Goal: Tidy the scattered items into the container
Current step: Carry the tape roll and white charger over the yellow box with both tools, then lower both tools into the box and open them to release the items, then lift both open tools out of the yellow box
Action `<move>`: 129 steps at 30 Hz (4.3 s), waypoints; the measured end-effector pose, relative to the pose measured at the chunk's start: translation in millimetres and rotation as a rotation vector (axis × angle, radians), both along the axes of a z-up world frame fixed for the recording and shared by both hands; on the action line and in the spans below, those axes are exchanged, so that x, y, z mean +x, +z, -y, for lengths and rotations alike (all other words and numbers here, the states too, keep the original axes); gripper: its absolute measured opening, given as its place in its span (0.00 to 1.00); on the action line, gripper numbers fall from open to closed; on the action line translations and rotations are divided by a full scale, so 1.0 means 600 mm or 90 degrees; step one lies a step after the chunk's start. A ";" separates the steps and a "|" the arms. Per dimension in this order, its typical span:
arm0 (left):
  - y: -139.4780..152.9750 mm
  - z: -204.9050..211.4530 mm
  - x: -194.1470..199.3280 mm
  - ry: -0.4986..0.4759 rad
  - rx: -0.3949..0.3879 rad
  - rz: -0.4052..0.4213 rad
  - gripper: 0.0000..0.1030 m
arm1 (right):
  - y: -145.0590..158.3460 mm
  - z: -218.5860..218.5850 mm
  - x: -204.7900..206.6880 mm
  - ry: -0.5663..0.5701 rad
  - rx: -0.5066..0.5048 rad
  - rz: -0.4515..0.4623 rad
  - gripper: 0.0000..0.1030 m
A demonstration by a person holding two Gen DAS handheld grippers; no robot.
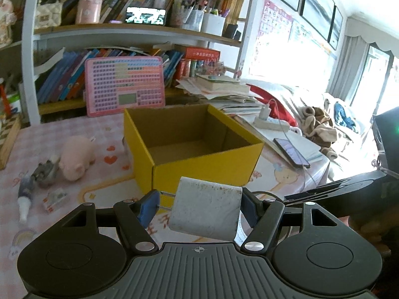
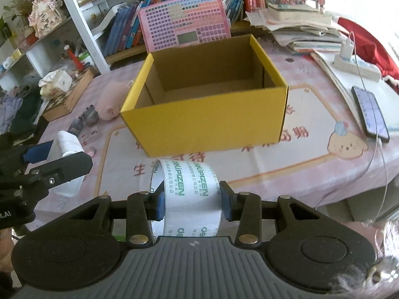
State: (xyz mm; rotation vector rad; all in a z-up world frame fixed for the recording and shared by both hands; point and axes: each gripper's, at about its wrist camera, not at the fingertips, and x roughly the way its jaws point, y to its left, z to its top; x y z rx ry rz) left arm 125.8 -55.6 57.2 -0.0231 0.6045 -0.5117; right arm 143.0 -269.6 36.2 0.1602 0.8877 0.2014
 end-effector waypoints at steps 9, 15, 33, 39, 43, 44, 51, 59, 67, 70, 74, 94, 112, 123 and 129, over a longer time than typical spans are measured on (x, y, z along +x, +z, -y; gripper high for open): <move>0.020 0.034 0.044 -0.014 -0.007 0.020 0.67 | 0.033 0.033 0.040 0.005 0.014 0.040 0.38; 0.043 0.056 0.080 -0.006 -0.004 0.049 0.67 | 0.071 0.055 0.073 0.020 0.013 0.097 0.38; 0.011 0.118 0.235 0.031 0.077 0.042 0.67 | 0.045 0.060 0.285 0.156 -0.112 0.151 0.38; -0.032 0.141 0.282 0.013 0.160 0.004 0.67 | -0.014 0.037 0.355 0.230 -0.165 0.099 0.38; -0.049 0.151 0.307 0.000 0.181 -0.018 0.67 | -0.035 0.025 0.386 0.267 -0.186 0.072 0.38; -0.053 0.154 0.314 -0.005 0.189 -0.021 0.67 | -0.038 0.022 0.392 0.277 -0.194 0.069 0.38; -0.074 0.176 0.351 -0.036 0.249 -0.032 0.67 | -0.057 0.000 0.433 0.347 -0.248 0.044 0.38; -0.098 0.182 0.371 -0.025 0.276 -0.067 0.69 | -0.073 -0.010 0.454 0.374 -0.255 0.025 0.39; -0.104 0.171 0.376 0.004 0.268 -0.103 0.73 | -0.092 -0.004 0.465 0.391 -0.256 0.003 0.49; -0.107 0.180 0.373 0.006 0.290 -0.106 0.77 | -0.092 0.000 0.465 0.407 -0.244 -0.002 0.50; -0.110 0.192 0.372 0.006 0.315 -0.120 0.82 | -0.096 0.001 0.461 0.442 -0.251 -0.002 0.52; -0.069 0.171 0.333 0.042 0.269 -0.072 0.90 | -0.063 0.007 0.429 0.430 -0.234 0.047 0.70; 0.022 0.096 0.192 0.112 0.135 0.065 0.94 | 0.037 0.044 0.302 0.245 -0.122 0.163 0.72; 0.029 0.023 0.112 0.110 0.102 0.077 0.94 | 0.056 0.019 0.191 0.135 -0.101 0.219 0.79; 0.025 -0.011 0.061 0.097 0.087 0.072 0.95 | 0.053 0.010 0.125 0.072 -0.102 0.229 0.80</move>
